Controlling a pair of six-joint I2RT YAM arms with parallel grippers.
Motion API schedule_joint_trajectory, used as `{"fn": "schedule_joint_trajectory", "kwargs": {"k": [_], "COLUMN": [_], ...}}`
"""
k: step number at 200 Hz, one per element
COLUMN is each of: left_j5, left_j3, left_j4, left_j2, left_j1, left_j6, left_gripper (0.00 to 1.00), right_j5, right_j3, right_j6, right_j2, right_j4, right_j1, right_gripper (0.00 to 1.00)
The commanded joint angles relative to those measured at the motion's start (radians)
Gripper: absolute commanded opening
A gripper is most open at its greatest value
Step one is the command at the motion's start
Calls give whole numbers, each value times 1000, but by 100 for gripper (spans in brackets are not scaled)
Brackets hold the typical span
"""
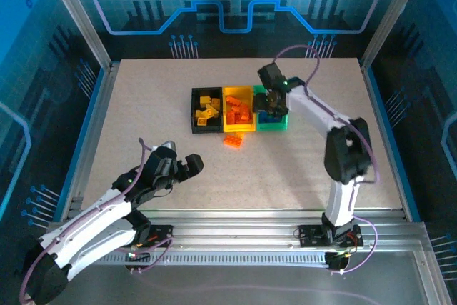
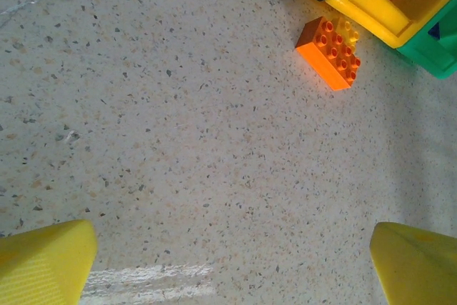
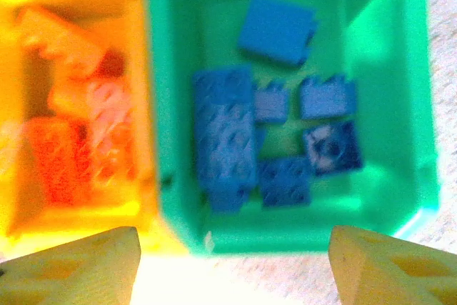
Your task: Sort the legos into containers by color
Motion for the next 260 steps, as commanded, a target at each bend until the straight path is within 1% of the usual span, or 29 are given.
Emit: {"fn": "schedule_joint_trajectory", "kwargs": {"k": [1, 27, 42, 92, 130, 158, 187, 198, 224, 239, 260], "left_j5": [-20, -17, -14, -11, -9, -14, -21, -22, -17, -15, -12], "left_j3": [22, 17, 16, 10, 8, 6, 2, -1, -4, -4, -4], "left_j4": [-15, -13, -10, -10, -20, -37, -47, -46, -41, -43, -44], "left_j2": [-14, -14, -13, -11, -14, -27, -47, -50, -54, -55, -61], "left_j1": [8, 11, 13, 15, 15, 16, 17, 18, 19, 20, 24], "left_j6": [20, 26, 29, 29, 28, 30, 34, 34, 35, 37, 39], "left_gripper": [99, 99, 99, 99, 99, 99, 99, 99, 99, 99, 99], "right_j5": [-120, -150, -153, -112, -116, -131, -152, -178, -233, -213, -143], "right_j3": [-176, -336, -352, -278, -201, -178, -224, -258, -364, -403, -421], "right_j6": [-36, -88, -112, -166, -180, -172, -163, -144, -95, -73, -58], "right_j2": [-157, -193, -161, 6, 117, 158, 144, 128, 30, -38, -122], "right_j4": [198, 386, 438, 498, 489, 463, 433, 426, 438, 430, 387], "right_j1": [91, 174, 196, 227, 249, 268, 321, 338, 390, 423, 448], "right_gripper": [71, 71, 71, 71, 69, 67, 66, 65, 65, 66, 69]}}
